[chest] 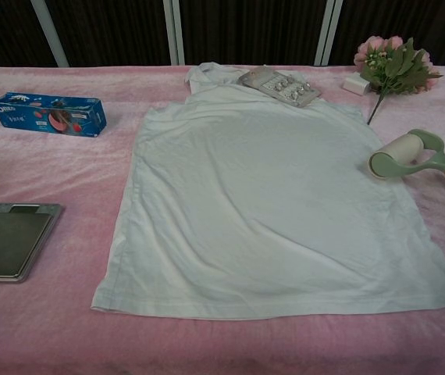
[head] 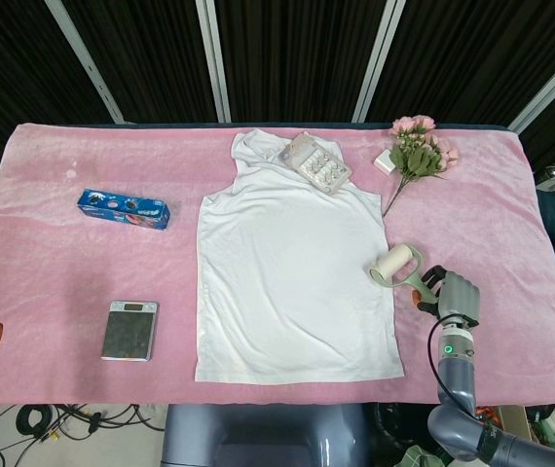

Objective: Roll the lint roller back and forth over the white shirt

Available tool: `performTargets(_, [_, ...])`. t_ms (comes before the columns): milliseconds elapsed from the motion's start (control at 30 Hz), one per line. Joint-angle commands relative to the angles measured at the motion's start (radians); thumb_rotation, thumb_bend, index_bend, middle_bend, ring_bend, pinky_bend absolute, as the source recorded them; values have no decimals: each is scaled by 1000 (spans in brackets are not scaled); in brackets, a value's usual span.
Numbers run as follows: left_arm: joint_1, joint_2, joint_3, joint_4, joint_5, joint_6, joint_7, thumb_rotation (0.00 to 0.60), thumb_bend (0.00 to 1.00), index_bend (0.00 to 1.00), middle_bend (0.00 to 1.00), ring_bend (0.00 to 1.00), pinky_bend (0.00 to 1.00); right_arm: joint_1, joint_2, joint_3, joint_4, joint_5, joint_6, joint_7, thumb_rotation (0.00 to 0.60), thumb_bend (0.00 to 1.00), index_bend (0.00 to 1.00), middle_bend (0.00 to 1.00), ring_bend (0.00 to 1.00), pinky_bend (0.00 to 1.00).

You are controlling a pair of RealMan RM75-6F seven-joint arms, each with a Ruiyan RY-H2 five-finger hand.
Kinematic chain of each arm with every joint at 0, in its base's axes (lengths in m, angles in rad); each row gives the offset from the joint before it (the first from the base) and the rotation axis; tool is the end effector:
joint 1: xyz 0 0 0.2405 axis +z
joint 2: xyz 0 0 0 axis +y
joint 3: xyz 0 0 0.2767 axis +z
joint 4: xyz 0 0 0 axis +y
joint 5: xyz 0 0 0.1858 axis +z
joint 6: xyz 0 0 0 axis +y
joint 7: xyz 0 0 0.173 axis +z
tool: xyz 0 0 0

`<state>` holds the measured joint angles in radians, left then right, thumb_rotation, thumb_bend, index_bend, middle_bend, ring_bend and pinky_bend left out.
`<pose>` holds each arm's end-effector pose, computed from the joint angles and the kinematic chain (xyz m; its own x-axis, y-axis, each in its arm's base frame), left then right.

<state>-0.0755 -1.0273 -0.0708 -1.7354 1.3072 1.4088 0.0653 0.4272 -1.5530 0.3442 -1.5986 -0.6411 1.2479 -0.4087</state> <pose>-0.3363 0.2058 0.2119 0.3955 0.0734 0.9155 0.8986 0.1752 -0.4023 -0.2961 -0.3268 0.0509 0.0684 -0.1559 0.9854 -0.9064 0.4030 0.1266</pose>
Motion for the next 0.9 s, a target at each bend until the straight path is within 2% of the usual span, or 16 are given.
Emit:
performTargets(33, [0, 0, 0, 0, -1, 0, -1, 600, 394, 133, 64, 41, 50, -1, 0, 1, 2, -3, -2, 8, 600, 448, 642, 608, 589, 570])
performTargets(633, [-1, 0, -2, 1, -4, -3, 0, 600, 394, 133, 64, 41, 58, -12, -8, 2, 24, -88, -14, 121, 600, 491, 662, 626, 599, 582])
performTargets(900, [-2, 1, -3, 0, -5, -4, -4, 600, 394, 134, 63, 41, 58, 26, -4, 14, 6, -136, -34, 109, 600, 498, 662, 626, 599, 582])
